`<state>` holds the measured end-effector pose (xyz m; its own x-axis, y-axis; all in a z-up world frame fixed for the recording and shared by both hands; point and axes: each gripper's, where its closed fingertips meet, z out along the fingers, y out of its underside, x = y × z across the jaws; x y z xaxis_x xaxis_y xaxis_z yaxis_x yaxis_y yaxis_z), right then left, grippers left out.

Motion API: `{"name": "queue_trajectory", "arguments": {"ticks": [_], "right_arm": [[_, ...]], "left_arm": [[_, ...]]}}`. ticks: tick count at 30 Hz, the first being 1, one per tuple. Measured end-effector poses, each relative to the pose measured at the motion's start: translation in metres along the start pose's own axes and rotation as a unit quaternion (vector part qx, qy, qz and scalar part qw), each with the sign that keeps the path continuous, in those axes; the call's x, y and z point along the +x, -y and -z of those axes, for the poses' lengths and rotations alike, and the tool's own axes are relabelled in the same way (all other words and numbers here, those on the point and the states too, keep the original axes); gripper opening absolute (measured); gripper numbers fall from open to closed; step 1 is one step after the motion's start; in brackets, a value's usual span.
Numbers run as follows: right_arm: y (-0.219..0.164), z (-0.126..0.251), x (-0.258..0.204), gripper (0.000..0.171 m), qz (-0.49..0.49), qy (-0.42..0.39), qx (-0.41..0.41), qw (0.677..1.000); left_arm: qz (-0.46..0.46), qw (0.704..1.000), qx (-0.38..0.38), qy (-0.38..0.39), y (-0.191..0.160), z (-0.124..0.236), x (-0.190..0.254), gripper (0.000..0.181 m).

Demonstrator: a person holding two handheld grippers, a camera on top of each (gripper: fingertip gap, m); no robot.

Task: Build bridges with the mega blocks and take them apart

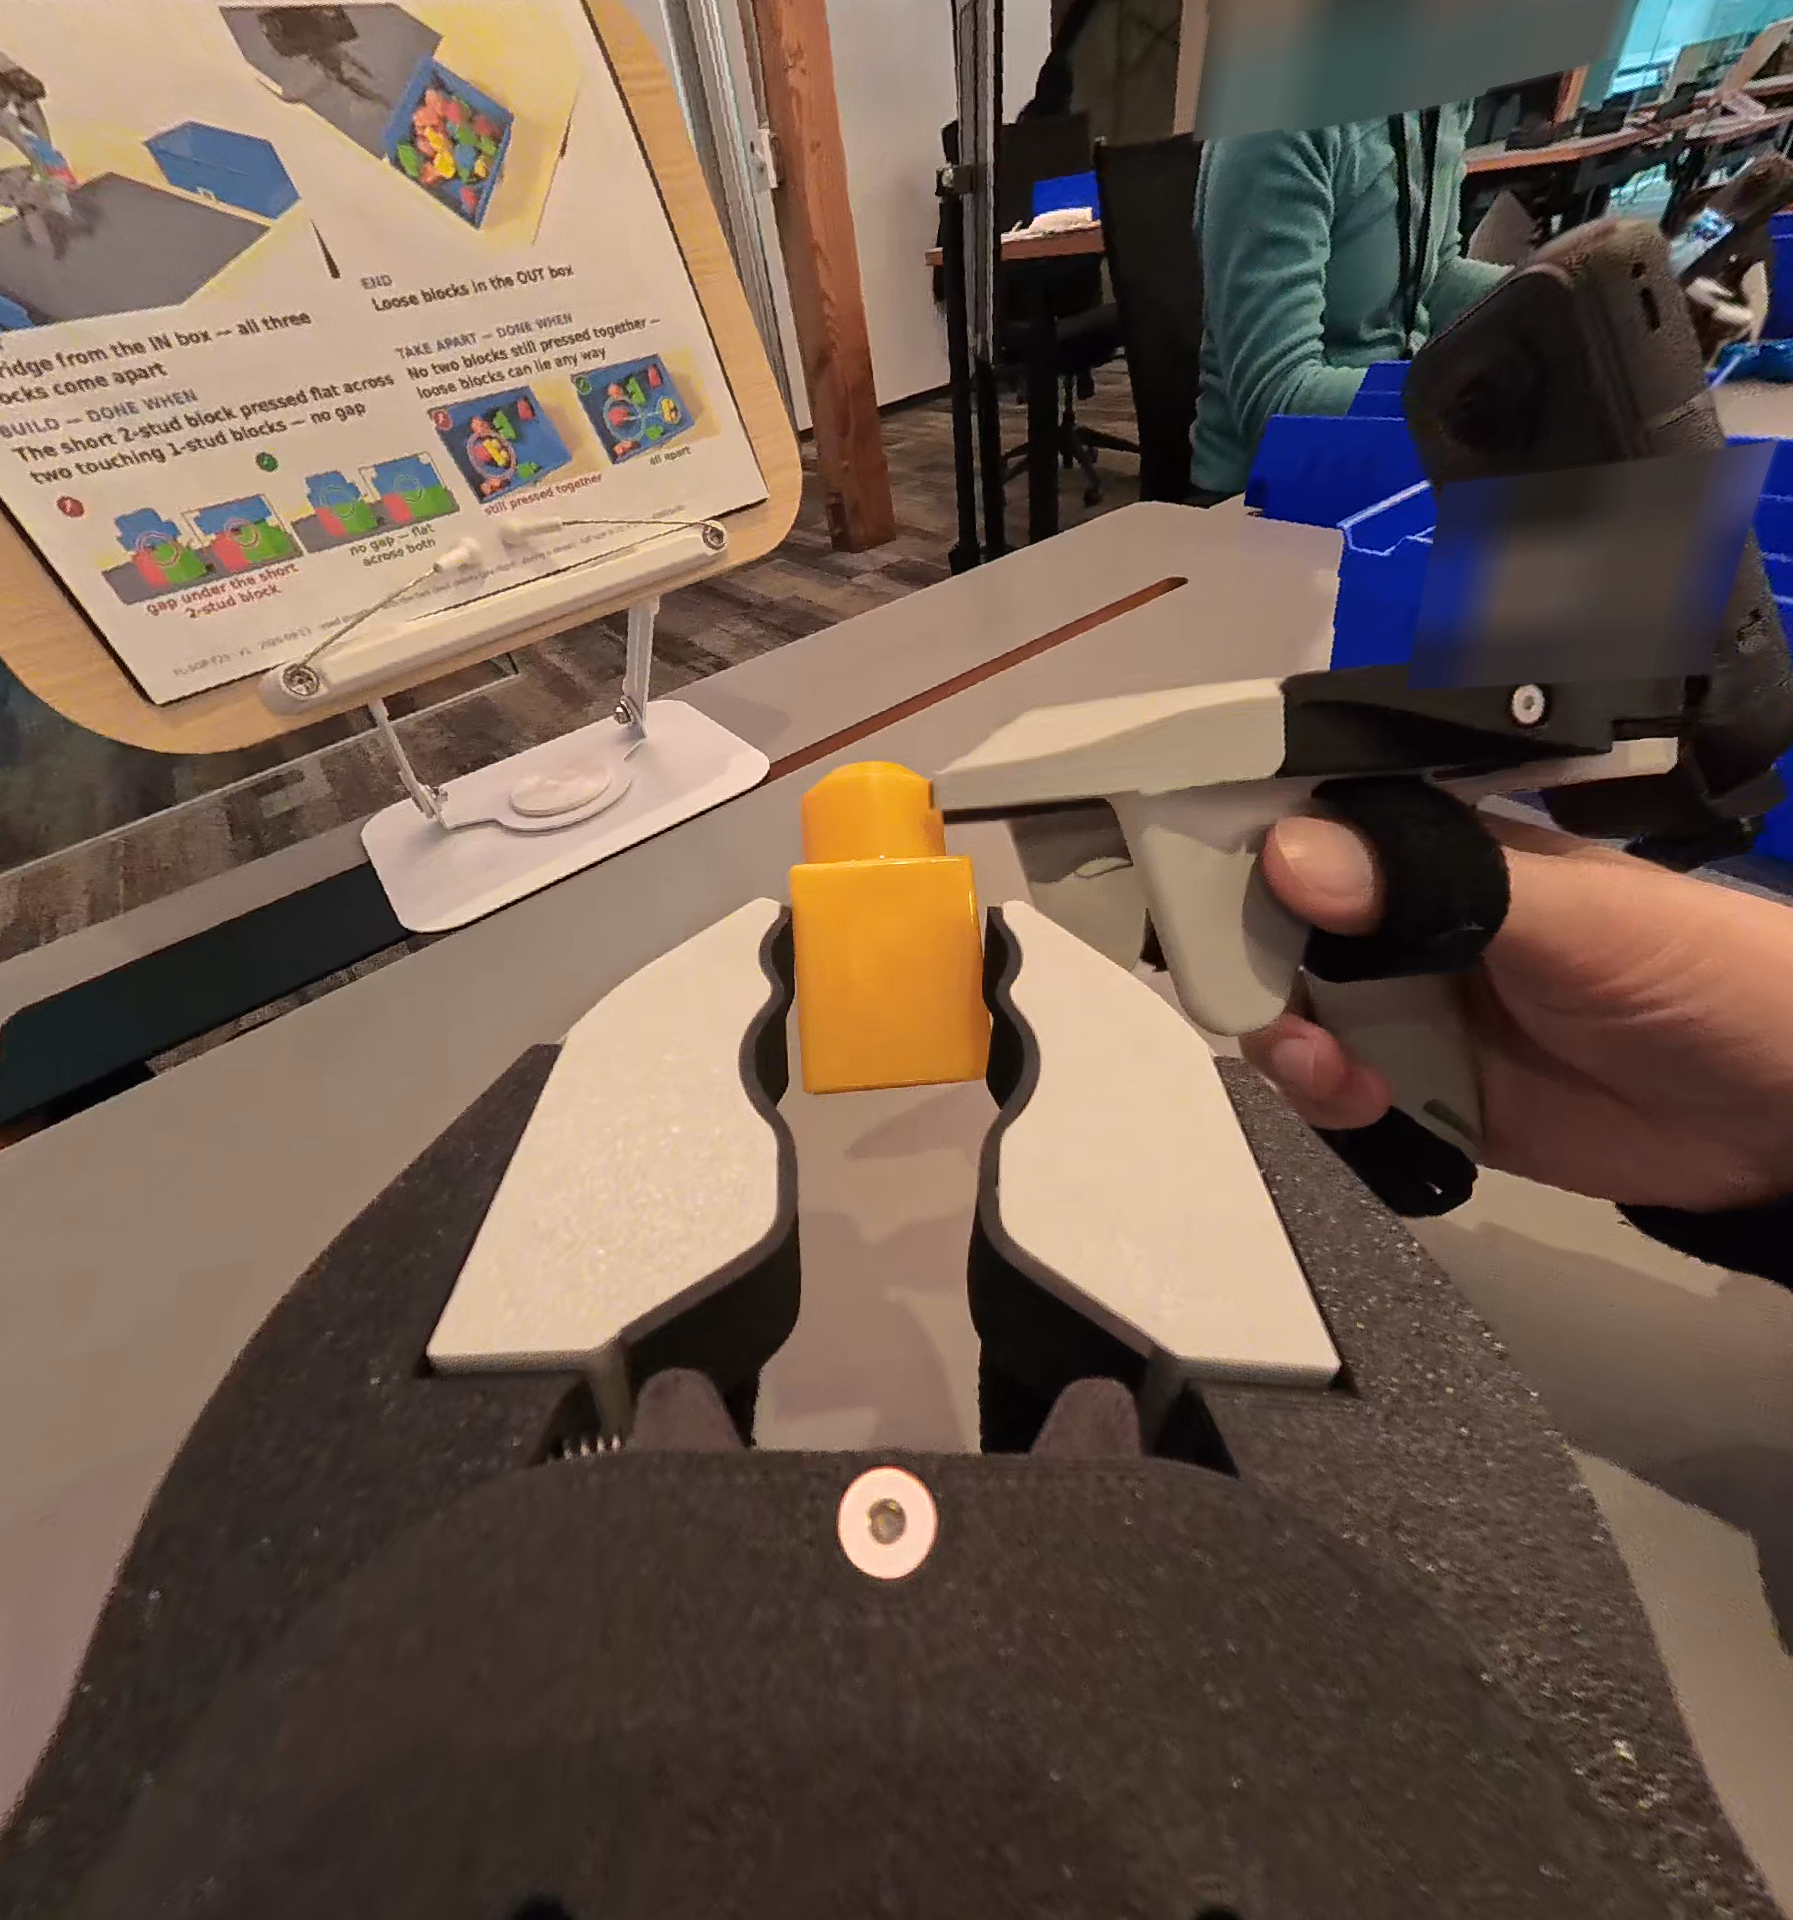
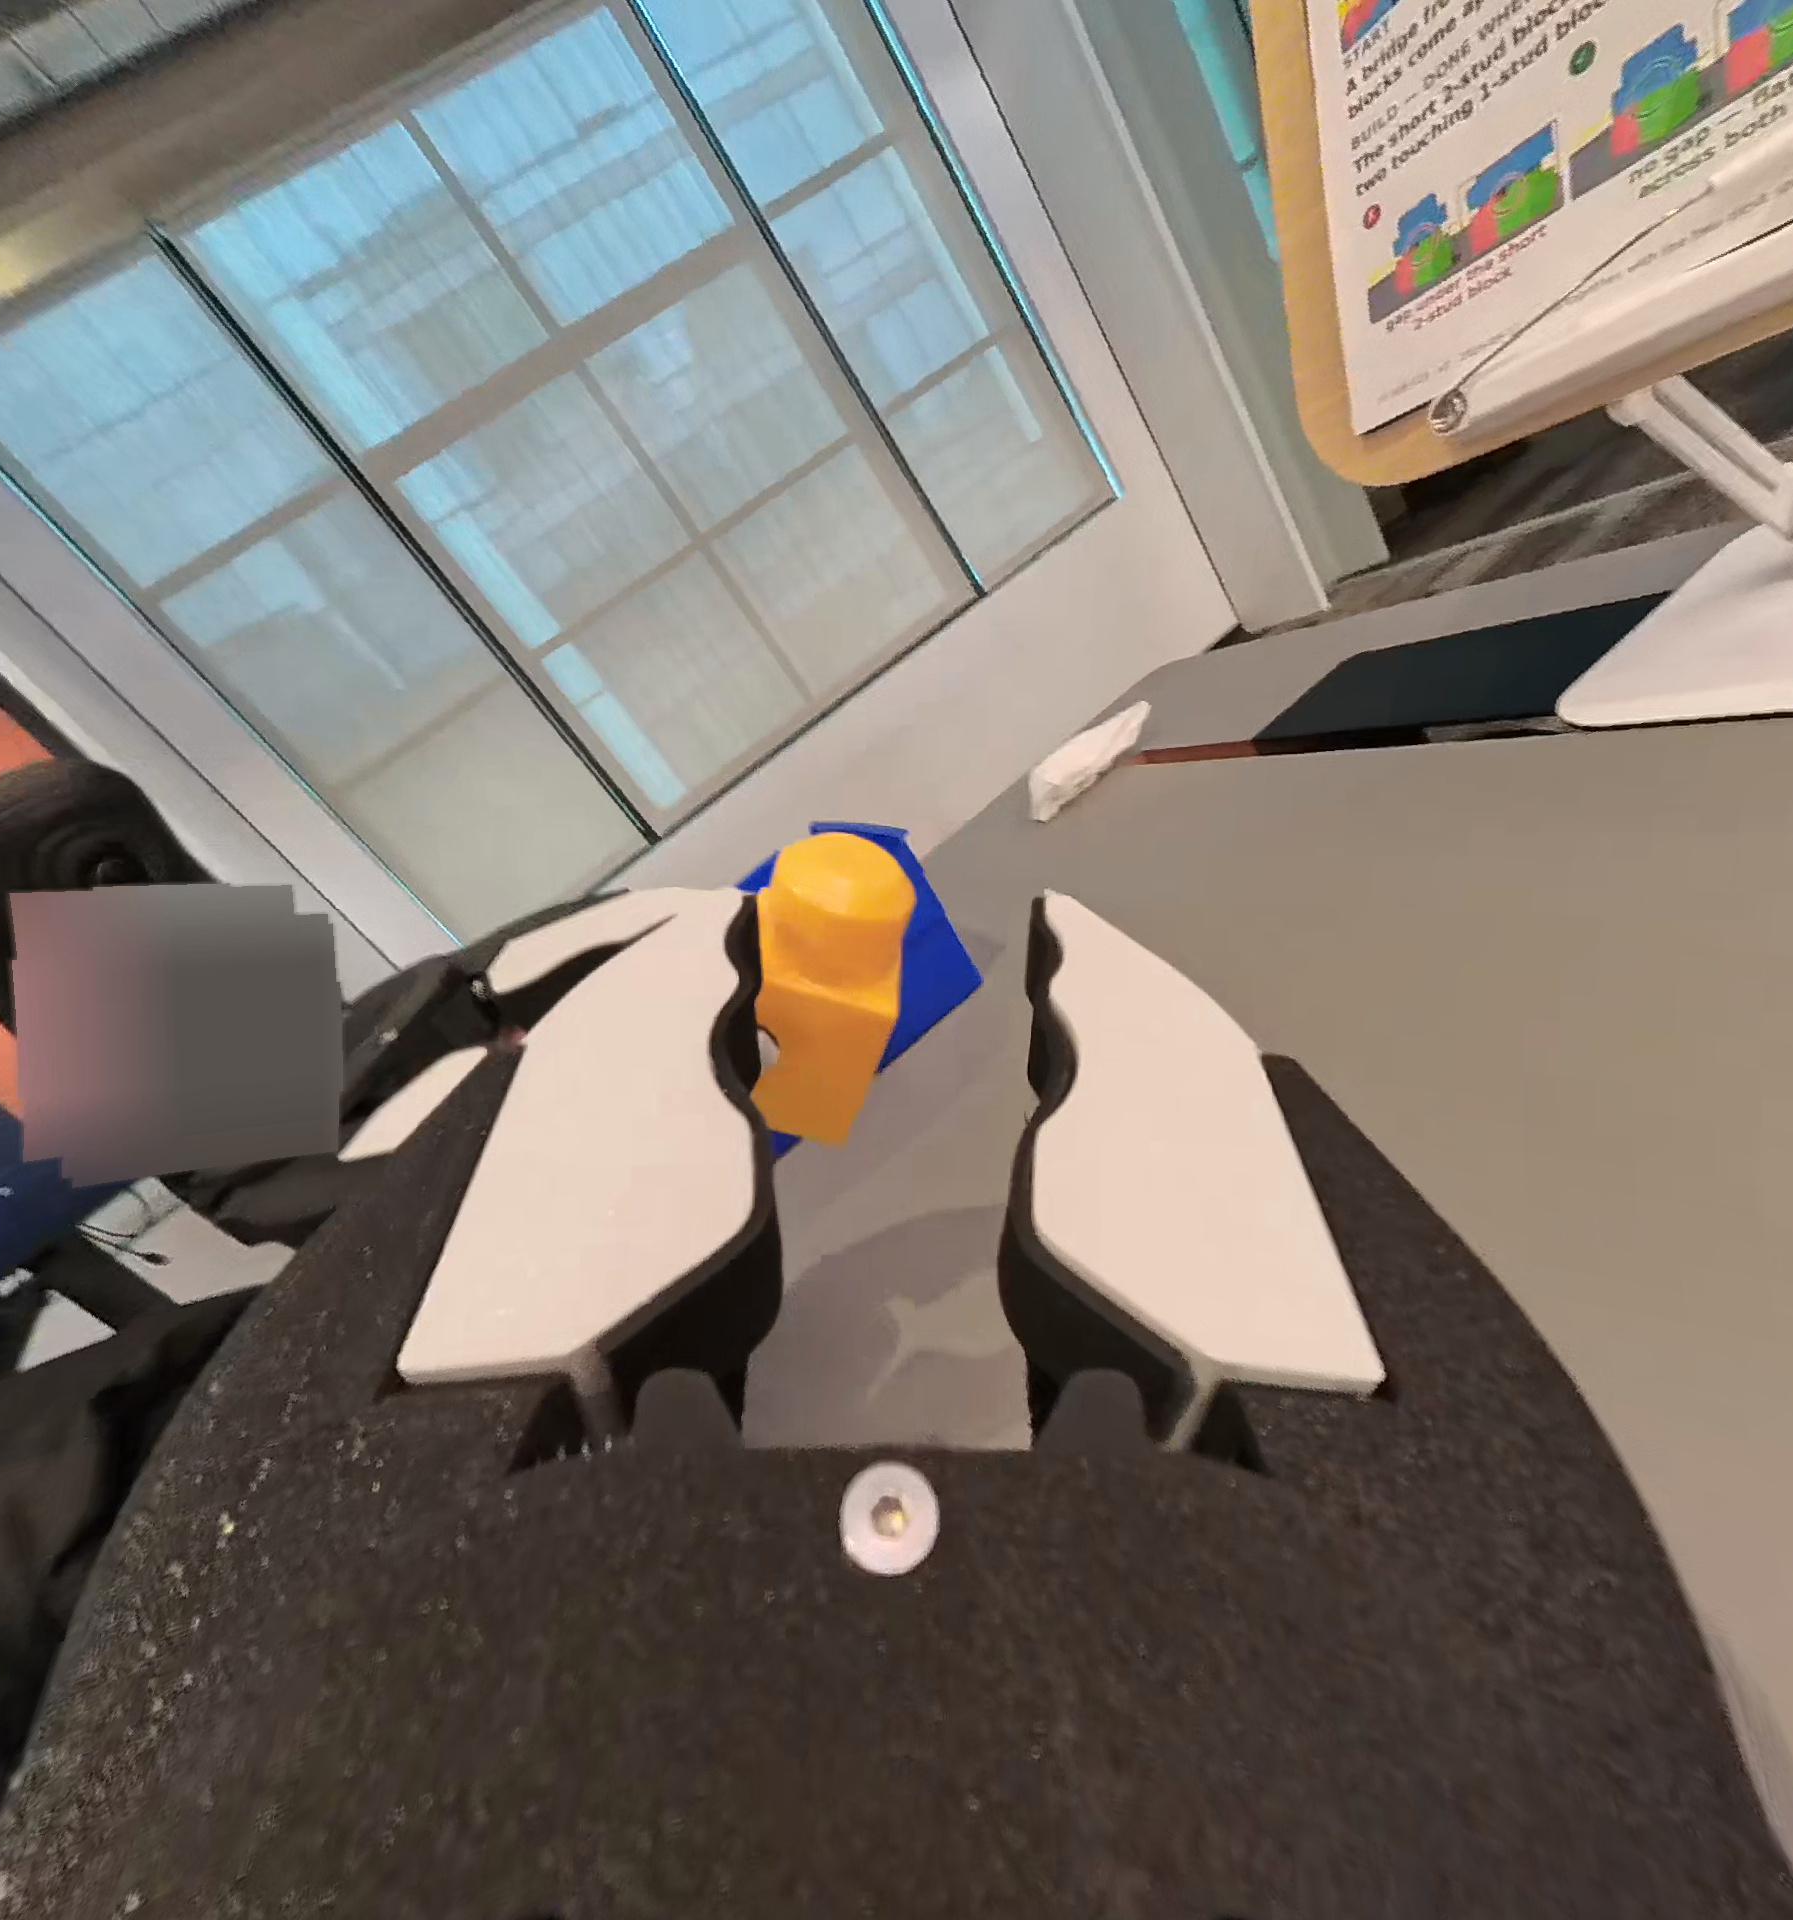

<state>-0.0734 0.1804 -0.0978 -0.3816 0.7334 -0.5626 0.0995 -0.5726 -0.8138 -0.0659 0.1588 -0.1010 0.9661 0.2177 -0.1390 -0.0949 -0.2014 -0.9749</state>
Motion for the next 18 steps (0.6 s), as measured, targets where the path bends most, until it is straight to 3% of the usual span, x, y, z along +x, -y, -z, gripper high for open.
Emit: {"name": "queue_trajectory", "arguments": {"ticks": [1, 7, 9, 18], "right_arm": [[0.001, 0.0, 0.0, 0.048, -0.007, 0.003, 0.006, 1.0], [-0.003, -0.005, -0.006, 0.044, -0.014, 0.022, -0.004, 1.0], [-0.004, -0.005, -0.009, 0.03, -0.01, 0.032, -0.005, 0.999], [-0.006, -0.002, -0.008, 0.029, 0.007, 0.028, -0.013, 0.999]], "left_arm": [[-0.002, 1.0, 0.002, -0.001, 0.001, 0.0, 0.001, 0.035], [-0.003, 1.0, 0.006, -0.011, 0.0, -0.002, 0.006, 0.035], [-0.003, 1.0, 0.005, -0.018, -0.001, -0.003, 0.008, 0.035], [-0.004, 1.0, 0.002, -0.024, -0.007, -0.002, 0.009, 0.036]]}}
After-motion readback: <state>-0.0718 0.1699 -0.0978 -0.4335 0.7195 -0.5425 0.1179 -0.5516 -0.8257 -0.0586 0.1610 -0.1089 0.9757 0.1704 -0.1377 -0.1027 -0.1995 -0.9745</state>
